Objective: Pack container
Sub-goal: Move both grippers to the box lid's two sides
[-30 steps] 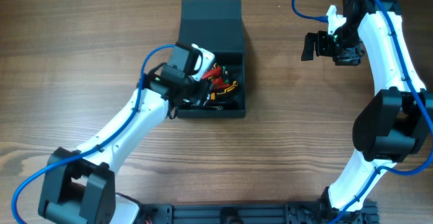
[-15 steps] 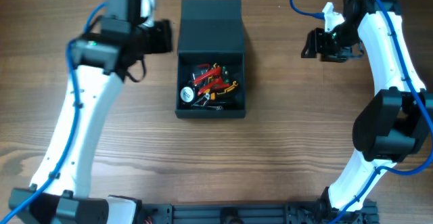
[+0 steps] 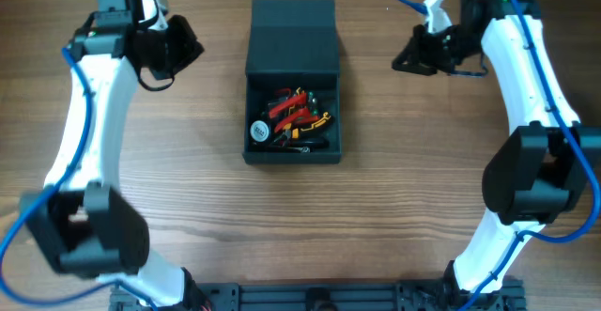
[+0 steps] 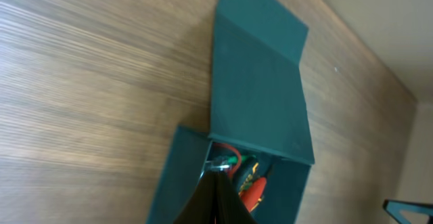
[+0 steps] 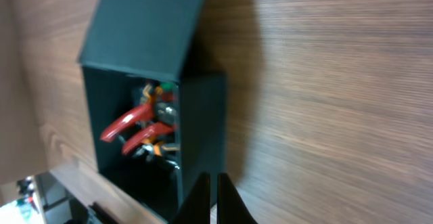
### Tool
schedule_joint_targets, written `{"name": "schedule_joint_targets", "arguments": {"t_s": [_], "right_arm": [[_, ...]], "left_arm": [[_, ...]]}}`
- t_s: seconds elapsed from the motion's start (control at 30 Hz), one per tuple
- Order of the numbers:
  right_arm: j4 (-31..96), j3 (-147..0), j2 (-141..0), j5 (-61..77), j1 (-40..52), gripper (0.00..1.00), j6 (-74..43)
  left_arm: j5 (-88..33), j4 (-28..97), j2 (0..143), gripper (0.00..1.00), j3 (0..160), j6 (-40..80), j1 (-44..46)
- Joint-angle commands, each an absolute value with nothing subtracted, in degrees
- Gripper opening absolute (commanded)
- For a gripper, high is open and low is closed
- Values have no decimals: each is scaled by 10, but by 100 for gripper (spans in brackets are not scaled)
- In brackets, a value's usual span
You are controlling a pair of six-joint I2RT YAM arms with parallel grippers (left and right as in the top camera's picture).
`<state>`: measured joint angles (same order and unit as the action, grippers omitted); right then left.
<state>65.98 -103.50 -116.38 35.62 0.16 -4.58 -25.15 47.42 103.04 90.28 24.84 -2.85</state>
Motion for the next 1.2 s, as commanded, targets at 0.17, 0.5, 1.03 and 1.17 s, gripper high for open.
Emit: {"name": "schedule_joint_targets", "arguments": {"t_s": [0.17,0.5,1.03,1.17], "right_arm": [[597,-1034,-1249,477,11,4,-82],[535,-1034,-1356,530,11,4,-81],[414,-1034,-1384,550,12,4,-136],[383,-1034,-1387,564,12,4,-169]], "left_arm": [[-394,413,1166,4,904,257,-31],[-416,378,1219,4,904,242,-31],[-491,263,1295,4,904,264,-32],[-518,216,1310,4,904,288,-32]]}}
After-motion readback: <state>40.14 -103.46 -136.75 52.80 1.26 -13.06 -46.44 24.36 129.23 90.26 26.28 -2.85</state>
